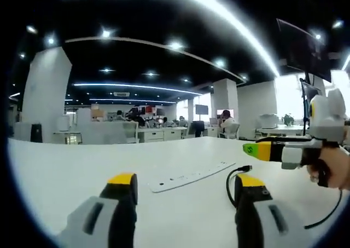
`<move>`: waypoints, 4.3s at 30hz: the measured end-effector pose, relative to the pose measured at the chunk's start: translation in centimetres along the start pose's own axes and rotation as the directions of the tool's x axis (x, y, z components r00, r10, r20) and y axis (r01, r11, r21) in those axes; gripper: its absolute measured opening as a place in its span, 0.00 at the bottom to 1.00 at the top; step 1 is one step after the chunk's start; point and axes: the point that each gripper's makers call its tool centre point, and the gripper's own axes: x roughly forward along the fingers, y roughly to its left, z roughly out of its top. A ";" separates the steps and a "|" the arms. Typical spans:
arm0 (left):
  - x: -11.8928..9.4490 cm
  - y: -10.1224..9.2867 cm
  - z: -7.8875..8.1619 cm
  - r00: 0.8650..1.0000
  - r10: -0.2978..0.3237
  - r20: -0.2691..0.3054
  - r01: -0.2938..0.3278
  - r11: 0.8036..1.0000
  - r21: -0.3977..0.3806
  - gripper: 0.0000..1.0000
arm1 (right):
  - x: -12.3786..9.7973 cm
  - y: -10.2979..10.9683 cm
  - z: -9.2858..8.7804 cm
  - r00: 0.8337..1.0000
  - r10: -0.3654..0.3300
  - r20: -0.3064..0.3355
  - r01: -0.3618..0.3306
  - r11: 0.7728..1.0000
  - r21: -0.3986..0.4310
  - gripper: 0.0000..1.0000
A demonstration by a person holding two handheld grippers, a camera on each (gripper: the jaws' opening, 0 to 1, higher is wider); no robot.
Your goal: Locate the USB plug end of the data cable currently connected to the USB port on the desk. Grip the plug, withdraw it from the port, and place it onto the desktop.
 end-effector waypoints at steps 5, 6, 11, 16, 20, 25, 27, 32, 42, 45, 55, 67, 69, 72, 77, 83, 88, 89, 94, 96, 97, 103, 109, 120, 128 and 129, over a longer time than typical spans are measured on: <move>-0.5 0.6 0.2 0.999 0.035 0.001 -0.034 0.999 -0.011 0.72 | -0.4 0.5 0.2 1.000 0.003 0.002 -0.003 1.000 0.003 0.44; -0.7 0.7 0.2 0.999 0.040 0.001 -0.040 0.999 -0.015 0.72 | -0.5 0.5 0.2 1.000 0.002 0.003 -0.002 1.000 0.005 0.44; -1.6 2.0 -0.1 0.997 0.079 -0.008 -0.079 0.996 -0.031 0.72 | -1.0 0.4 0.6 1.000 -0.017 0.010 0.017 0.998 0.065 0.46; -2.5 3.1 -0.4 0.992 0.128 -0.015 -0.129 0.991 -0.038 0.72 | -1.4 0.7 0.3 0.999 -0.037 -0.011 0.036 0.999 -0.019 0.47; -2.9 4.0 -1.2 0.985 0.167 -0.053 -0.168 0.985 -0.031 0.71 | -1.8 1.3 -0.1 0.999 -0.033 -0.029 0.033 0.999 0.000 0.45; -3.5 4.3 -1.3 0.981 0.186 -0.059 -0.187 0.982 -0.009 0.71 | -2.2 0.8 -0.3 0.998 -0.048 -0.039 0.051 0.996 0.077 0.44; -3.7 4.5 -1.3 0.978 0.199 -0.058 -0.200 0.980 -0.014 0.71 | -2.4 0.7 -0.5 0.998 -0.050 -0.043 0.053 0.995 0.080 0.44; -4.3 4.6 -1.2 0.976 0.211 -0.057 -0.212 0.977 -0.004 0.71 | -2.7 0.8 -0.8 0.998 -0.053 -0.045 0.056 0.995 0.079 0.44; -5.8 5.4 -1.1 0.966 0.253 -0.057 -0.255 0.966 -0.031 0.70 | -3.1 1.6 -1.0 0.998 -0.040 -0.055 0.044 0.996 0.072 0.45; -6.0 5.7 -1.2 0.962 0.267 -0.064 -0.269 0.963 -0.027 0.70 | -3.3 1.7 -0.8 0.998 -0.039 -0.057 0.043 0.997 0.062 0.45; -6.8 5.5 -1.6 0.958 0.271 -0.089 -0.273 0.962 -0.008 0.70 | -4.1 3.5 -0.1 0.998 0.014 -0.054 -0.011 0.998 0.067 0.47; -7.9 5.2 -0.7 0.959 0.278 -0.063 -0.279 0.960 -0.007 0.70 | -4.7 4.7 0.7 0.999 0.032 -0.043 -0.031 0.999 0.019 0.47; -8.0 4.9 -0.7 0.962 0.265 -0.059 -0.266 0.964 -0.016 0.70 | -4.8 4.7 0.7 0.999 0.031 -0.043 -0.031 0.999 0.013 0.47; -8.3 4.7 -0.7 0.961 0.269 -0.066 -0.270 0.963 0.003 0.70 | -4.9 4.8 0.7 0.999 0.032 -0.043 -0.031 0.999 0.015 0.47; -8.8 4.8 -0.7 0.957 0.279 -0.075 -0.279 0.960 0.016 0.70 | -5.5 4.4 1.0 0.999 0.026 -0.033 -0.024 0.999 0.033 0.47; -9.4 4.8 -0.3 0.956 0.285 -0.070 -0.284 0.959 0.012 0.70 | -6.0 4.3 1.5 1.000 0.018 -0.023 -0.017 0.999 0.033 0.47; -10.1 4.7 0.0 0.955 0.289 -0.068 -0.289 0.957 0.017 0.70 | -6.5 4.8 1.7 1.000 0.024 -0.019 -0.024 1.000 0.020 0.47; -10.3 4.7 0.0 0.955 0.287 -0.067 -0.287 0.958 0.020 0.70 | -6.6 4.9 1.7 0.999 0.026 -0.019 -0.026 1.000 0.016 0.47; -11.4 4.7 -0.2 0.953 0.296 -0.071 -0.294 0.955 0.044 0.69 | -7.3 5.3 1.9 1.000 0.028 -0.013 -0.027 1.000 0.004 0.47; -11.9 4.6 -0.3 0.951 0.299 -0.075 -0.297 0.954 0.043 0.69 | -7.6 5.5 1.9 0.999 0.030 -0.013 -0.030 1.000 -0.006 0.47; -12.0 4.5 -0.4 0.952 0.298 -0.075 -0.295 0.954 0.043 0.69 | -7.8 5.7 1.9 0.999 0.031 -0.014 -0.031 0.999 -0.015 0.47; -12.9 4.1 -0.9 0.950 0.299 -0.085 -0.297 0.954 0.036 0.69 | -8.8 6.4 1.6 0.999 0.032 -0.014 -0.032 0.999 -0.038 0.47; -14.0 4.0 -0.6 0.947 0.314 -0.068 -0.313 0.950 0.019 0.69 | -9.6 7.0 1.4 0.999 0.037 -0.008 -0.038 0.999 -0.025 0.47; -15.1 4.0 -0.1 0.944 0.326 -0.055 -0.326 0.945 0.014 0.68 | -10.7 7.7 1.6 0.999 0.036 0.023 -0.036 0.999 -0.012 0.47; -16.2 4.4 1.0 0.942 0.336 -0.031 -0.335 0.942 0.027 0.68 | -11.7 7.8 2.2 0.999 0.030 0.043 -0.029 0.999 -0.029 0.46; -16.4 4.2 1.0 0.942 0.334 -0.029 -0.333 0.942 0.031 0.68 | -11.7 7.7 2.2 0.999 0.023 0.046 -0.021 0.999 -0.034 0.46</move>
